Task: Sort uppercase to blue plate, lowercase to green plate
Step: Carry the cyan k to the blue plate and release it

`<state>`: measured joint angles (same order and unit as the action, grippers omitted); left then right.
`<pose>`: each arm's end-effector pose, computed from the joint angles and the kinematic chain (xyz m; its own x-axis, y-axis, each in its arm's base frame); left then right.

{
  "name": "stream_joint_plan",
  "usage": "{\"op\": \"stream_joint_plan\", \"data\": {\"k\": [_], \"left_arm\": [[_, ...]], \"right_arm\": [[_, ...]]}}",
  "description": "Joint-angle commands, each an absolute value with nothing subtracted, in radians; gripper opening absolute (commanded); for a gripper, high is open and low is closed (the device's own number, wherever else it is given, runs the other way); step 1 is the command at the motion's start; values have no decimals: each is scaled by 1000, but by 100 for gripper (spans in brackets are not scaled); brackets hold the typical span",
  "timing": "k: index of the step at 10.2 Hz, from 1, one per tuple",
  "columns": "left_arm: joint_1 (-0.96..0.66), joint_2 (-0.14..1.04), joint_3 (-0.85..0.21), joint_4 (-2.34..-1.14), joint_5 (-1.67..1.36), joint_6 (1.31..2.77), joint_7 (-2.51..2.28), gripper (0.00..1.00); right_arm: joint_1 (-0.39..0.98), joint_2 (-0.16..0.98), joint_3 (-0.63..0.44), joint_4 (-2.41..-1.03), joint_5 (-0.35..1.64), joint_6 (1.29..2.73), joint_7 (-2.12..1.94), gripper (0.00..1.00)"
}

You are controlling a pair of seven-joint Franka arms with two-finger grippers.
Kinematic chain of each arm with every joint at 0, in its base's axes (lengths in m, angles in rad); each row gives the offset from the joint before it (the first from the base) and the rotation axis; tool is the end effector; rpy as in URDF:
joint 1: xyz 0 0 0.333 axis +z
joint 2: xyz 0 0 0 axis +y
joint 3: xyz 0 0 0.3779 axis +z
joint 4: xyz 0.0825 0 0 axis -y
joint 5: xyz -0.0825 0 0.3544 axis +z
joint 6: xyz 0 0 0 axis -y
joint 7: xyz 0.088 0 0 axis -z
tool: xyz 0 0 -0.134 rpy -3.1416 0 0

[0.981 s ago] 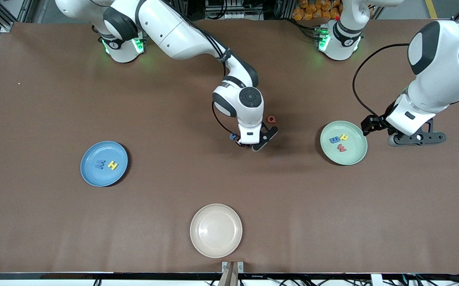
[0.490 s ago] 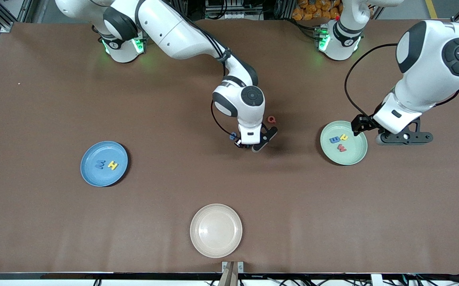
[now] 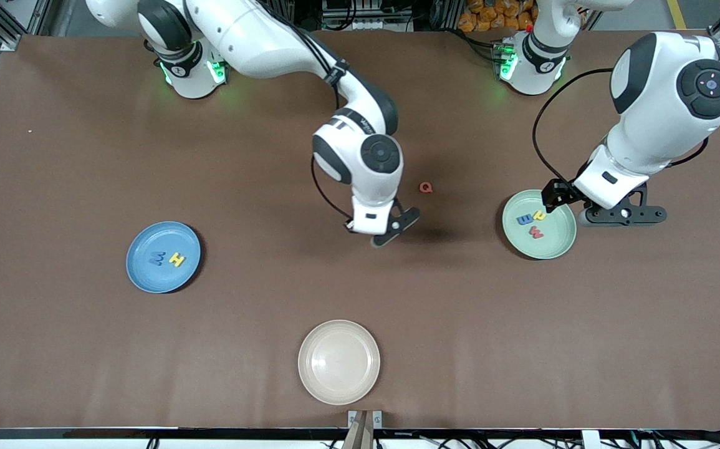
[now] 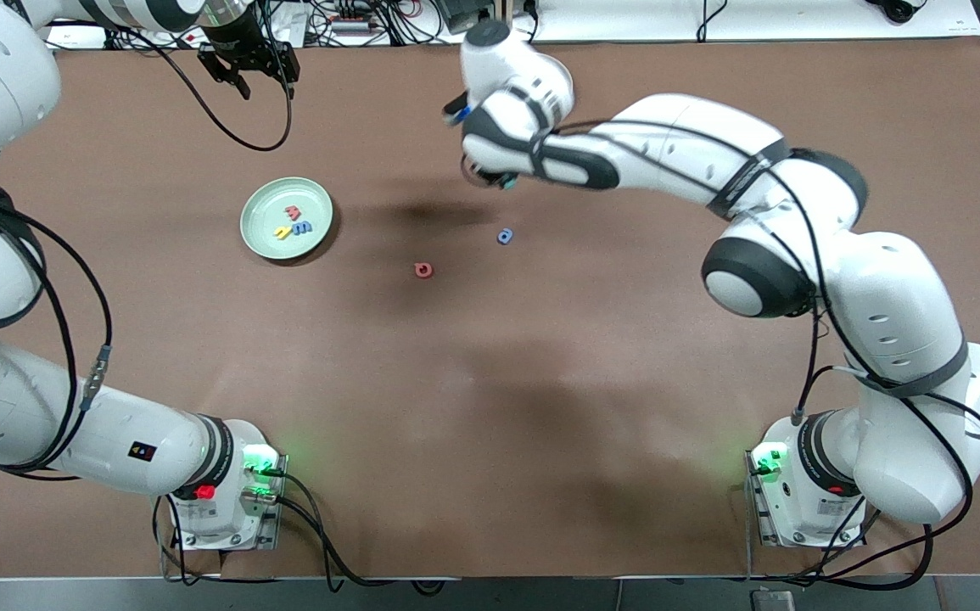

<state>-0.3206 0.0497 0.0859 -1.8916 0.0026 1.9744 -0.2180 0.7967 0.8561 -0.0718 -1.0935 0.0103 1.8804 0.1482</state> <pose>0.5384 -0.1294 0.5240 0.9993 -0.0178 0.0339 -0.0179 -0.9998 0.0007 0.5689 0.5304 0.3251 0.8270 0.5590 -0.0603 0.5619 -0.8254 0.0541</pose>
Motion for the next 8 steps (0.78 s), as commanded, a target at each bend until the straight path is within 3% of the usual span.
{"op": "stream_joint_plan", "data": {"k": [1,5,8], "left_arm": [[-314,26,66,-1924,-17,2002,-233,79],[-327,84,-67,-1937,-17,2118,-377,79],[-345,204,-175,-1933,-9,2242,-452,80]], "right_arm": [[718,754,-133,-1176,92,1835,94,0],[530,450,-185,-1515,153,1826,-12,0],[440,376,-261,-1696,144,1828,-100,0]]}}
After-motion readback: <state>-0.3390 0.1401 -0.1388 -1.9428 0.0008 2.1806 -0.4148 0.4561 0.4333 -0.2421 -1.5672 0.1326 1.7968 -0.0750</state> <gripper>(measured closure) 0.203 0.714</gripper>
